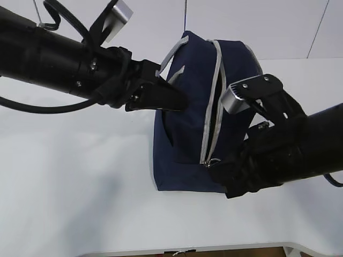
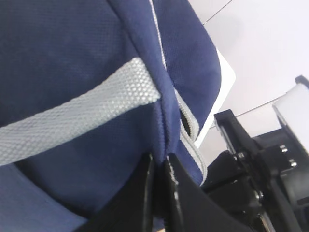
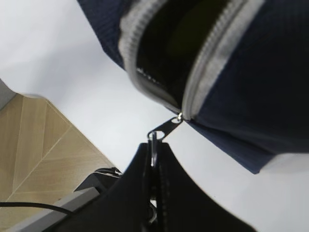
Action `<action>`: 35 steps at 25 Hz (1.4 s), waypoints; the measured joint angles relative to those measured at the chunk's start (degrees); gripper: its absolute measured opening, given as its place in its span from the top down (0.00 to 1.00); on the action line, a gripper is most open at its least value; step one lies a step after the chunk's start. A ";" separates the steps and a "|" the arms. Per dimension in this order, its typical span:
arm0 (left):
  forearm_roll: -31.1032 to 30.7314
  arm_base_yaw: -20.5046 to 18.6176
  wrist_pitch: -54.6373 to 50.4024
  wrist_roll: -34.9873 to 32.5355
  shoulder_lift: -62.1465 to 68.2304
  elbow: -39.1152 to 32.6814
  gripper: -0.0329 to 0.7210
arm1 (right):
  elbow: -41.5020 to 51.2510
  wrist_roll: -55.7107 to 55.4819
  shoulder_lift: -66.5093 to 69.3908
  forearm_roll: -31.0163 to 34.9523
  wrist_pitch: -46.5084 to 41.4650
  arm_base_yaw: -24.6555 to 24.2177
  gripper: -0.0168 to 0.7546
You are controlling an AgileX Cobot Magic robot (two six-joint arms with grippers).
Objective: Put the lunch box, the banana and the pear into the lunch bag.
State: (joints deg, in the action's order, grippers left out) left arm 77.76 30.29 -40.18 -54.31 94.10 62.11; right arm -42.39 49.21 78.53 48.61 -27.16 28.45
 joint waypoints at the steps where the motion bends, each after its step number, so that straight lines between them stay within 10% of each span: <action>1: -0.12 0.00 0.00 0.00 0.00 0.00 0.97 | -0.66 -2.16 0.00 -2.37 -0.75 0.00 0.95; 10: -0.12 0.00 0.29 0.00 0.00 0.00 0.97 | -6.98 -14.19 0.00 -17.89 -7.28 0.00 0.95; 35: -0.22 0.00 0.69 0.00 0.00 0.00 0.97 | -18.04 -28.48 0.00 -28.66 -19.34 0.00 0.95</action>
State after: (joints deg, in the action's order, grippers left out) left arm 77.54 30.29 -39.50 -54.31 94.10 62.11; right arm -60.43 20.72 78.53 19.95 -46.50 28.45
